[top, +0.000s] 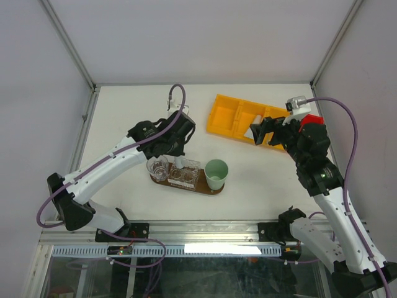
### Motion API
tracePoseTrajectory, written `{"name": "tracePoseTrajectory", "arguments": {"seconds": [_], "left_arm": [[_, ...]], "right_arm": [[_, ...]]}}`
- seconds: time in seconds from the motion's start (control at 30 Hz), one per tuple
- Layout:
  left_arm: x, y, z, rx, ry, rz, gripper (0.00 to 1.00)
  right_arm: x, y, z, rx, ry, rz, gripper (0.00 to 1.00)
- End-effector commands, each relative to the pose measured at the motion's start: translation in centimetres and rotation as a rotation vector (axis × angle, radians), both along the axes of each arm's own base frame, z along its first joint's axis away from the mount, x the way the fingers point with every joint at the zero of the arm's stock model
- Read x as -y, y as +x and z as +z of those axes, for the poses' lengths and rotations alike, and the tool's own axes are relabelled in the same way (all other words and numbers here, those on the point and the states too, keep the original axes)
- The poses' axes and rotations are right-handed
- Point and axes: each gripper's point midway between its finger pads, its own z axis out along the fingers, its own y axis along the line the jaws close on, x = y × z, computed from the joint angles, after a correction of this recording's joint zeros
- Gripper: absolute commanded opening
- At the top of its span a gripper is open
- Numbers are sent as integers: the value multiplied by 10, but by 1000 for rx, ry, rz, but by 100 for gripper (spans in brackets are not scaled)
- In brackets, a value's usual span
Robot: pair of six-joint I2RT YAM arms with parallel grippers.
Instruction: Prepare toiletry sets of a toothbrush and toothpaste on the tray
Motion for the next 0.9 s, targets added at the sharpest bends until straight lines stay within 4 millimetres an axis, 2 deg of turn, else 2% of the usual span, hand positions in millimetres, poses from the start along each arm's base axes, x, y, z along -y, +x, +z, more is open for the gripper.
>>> {"name": "tracePoseTrajectory", "arguments": {"seconds": [0.0, 0.87], "left_arm": [[3, 6, 9, 62, -40, 26, 0], [11, 10, -21, 68, -42, 40, 0]], "right_arm": [[2, 4, 14, 61, 14, -10, 100], [1, 2, 12, 60, 18, -6, 100]]}}
